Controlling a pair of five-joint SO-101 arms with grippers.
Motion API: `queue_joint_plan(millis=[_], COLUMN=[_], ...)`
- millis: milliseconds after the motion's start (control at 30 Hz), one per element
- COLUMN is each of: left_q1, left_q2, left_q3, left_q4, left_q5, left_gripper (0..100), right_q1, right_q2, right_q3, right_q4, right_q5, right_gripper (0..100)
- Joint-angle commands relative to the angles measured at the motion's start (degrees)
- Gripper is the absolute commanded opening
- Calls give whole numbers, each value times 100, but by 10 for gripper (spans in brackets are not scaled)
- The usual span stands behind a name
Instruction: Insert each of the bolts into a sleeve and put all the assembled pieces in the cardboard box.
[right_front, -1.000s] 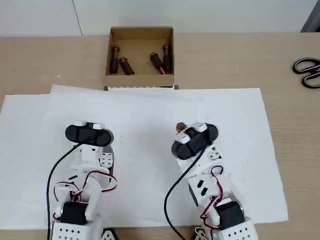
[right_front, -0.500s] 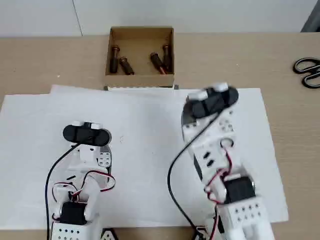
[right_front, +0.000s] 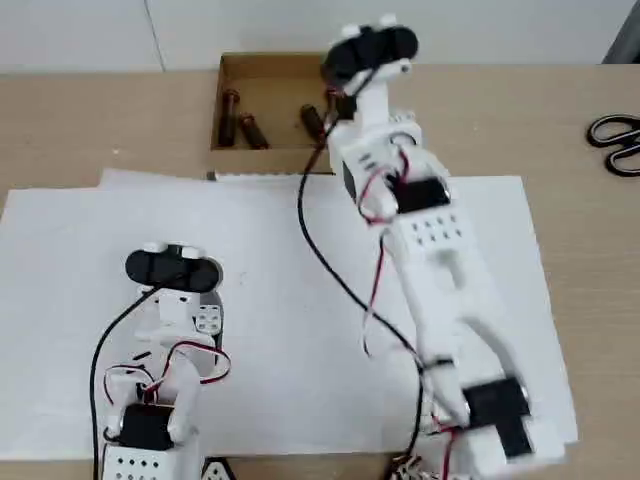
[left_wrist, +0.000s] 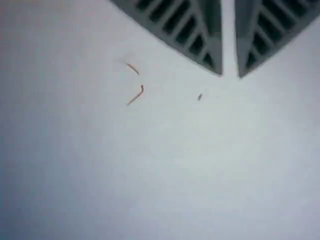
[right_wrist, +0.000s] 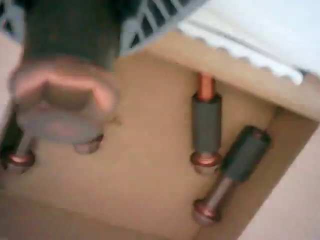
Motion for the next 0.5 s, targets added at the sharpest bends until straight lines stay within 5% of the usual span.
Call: queue_joint_plan(millis=[0, 467], left_q1=[-18, -18], left_q2=[9, 9], left_q3=[-13, -13], left_q4=[-132, -132], left_q5=[-35, -35], left_gripper=[6, 6], right_q1=[31, -75], right_q2=[1226, 4497], right_q3=[-1802, -5231], right_q4=[-180, -180], right_q5=[-35, 290], right_gripper=[3, 4])
